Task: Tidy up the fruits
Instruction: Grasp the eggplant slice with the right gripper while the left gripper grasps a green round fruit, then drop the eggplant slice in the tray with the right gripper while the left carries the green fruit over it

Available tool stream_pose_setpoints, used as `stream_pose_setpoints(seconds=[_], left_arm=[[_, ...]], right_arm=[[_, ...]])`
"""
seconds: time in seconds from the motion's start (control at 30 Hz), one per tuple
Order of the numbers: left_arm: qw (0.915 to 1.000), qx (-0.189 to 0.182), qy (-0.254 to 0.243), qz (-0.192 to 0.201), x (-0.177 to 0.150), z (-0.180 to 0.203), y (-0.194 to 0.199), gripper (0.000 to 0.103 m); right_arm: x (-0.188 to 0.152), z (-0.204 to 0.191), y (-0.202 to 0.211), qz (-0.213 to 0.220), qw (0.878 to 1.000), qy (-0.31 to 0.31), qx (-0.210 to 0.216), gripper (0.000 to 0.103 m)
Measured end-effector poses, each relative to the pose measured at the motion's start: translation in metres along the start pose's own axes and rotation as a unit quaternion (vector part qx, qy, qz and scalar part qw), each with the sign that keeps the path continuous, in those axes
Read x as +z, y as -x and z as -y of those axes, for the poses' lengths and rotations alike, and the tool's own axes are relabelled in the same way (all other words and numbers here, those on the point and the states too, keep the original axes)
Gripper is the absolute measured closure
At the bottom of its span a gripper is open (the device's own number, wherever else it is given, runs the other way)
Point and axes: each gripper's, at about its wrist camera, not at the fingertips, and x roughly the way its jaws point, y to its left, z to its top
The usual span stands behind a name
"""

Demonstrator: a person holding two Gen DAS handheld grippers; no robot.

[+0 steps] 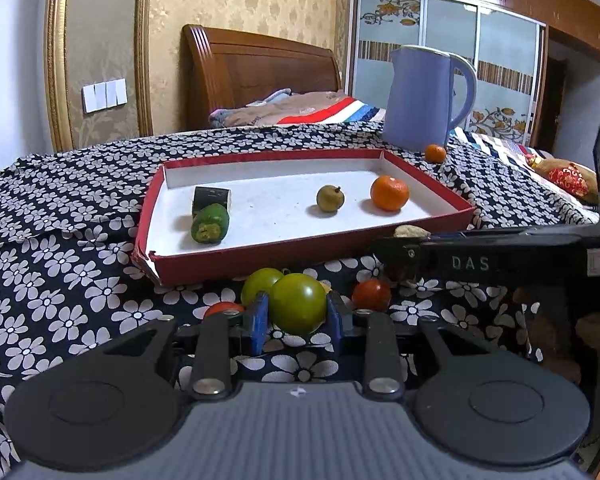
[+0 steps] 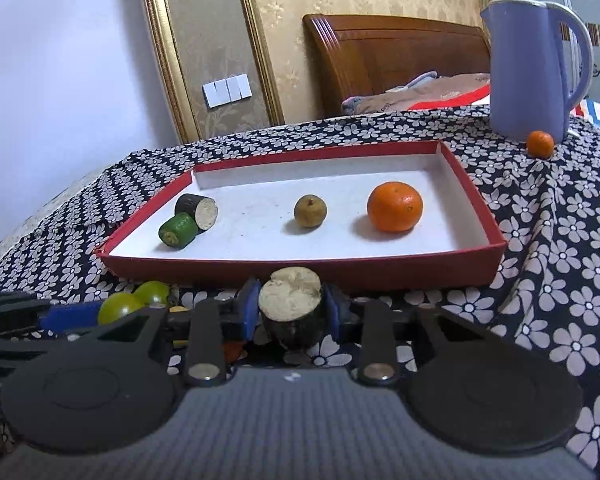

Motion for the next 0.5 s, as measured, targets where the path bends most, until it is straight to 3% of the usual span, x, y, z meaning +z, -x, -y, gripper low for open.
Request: stream_pose_setpoints(seconds=[0.5], left_arm=[[0.9990, 0.037, -0.017, 0.018, 0.024, 0.007, 0.005, 0.073]], right_arm=[[0.011, -0.006, 0.018, 0.017, 0.999, 0.019, -0.020, 0.071]])
